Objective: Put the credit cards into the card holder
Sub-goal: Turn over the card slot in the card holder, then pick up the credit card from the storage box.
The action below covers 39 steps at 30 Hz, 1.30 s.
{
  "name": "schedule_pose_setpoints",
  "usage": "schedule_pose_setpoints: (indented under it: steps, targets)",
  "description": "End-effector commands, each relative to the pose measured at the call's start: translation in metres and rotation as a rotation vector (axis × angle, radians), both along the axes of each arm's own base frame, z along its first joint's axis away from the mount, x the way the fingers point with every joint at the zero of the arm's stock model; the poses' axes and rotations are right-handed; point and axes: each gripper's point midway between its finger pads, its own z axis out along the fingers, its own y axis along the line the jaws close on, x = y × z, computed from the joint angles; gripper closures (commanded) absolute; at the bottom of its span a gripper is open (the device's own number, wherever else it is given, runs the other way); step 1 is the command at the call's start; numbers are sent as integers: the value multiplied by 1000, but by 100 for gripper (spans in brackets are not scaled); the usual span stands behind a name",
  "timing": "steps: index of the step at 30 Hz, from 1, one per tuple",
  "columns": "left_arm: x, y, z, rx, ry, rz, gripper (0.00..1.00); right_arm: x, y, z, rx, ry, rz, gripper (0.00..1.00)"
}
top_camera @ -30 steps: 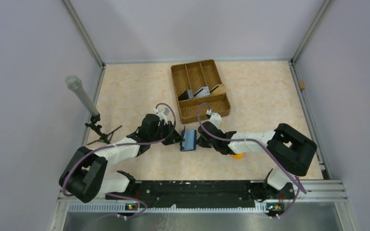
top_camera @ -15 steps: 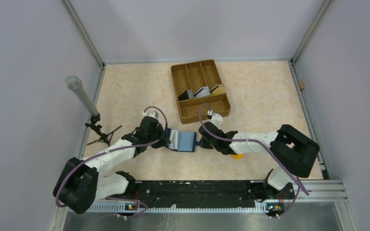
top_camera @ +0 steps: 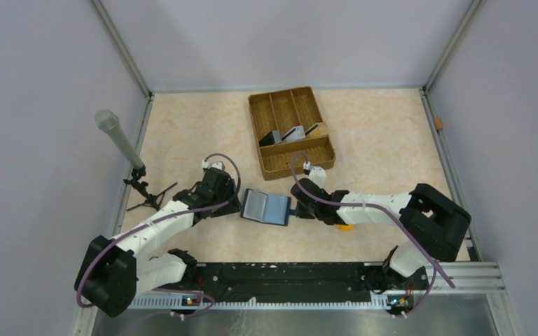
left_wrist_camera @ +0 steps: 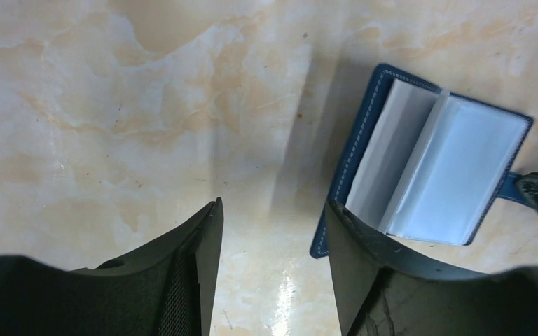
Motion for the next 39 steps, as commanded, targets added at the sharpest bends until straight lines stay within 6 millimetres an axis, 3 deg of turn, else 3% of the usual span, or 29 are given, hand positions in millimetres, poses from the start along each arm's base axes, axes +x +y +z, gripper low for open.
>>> schedule_pose_setpoints:
  steps: [1,7,12,19,23,28,33,39]
  targets:
    - [13,-11,37,-43,-93,-66,39,-21,-37,-16,-179,73,40,94]
    - [14,-43,73,-196,-144,-179,25,-17,-30,7,-149,38,76,67]
    - [15,-64,89,-284,-170,-265,20,-15,-23,26,-119,13,105,52]
    - [19,-62,84,-239,-142,-275,13,-6,-17,71,-86,-64,141,35]
    - [24,-59,94,-202,-158,-293,7,8,-22,104,-101,-125,147,27]
    - [33,-50,130,-153,-210,-302,1,44,-51,139,-145,-192,113,19]
    - [42,-35,163,-126,-253,-326,1,98,-93,164,-147,-241,42,15]
    - [60,-2,173,-46,-326,-259,1,163,-114,154,-176,-246,63,15]
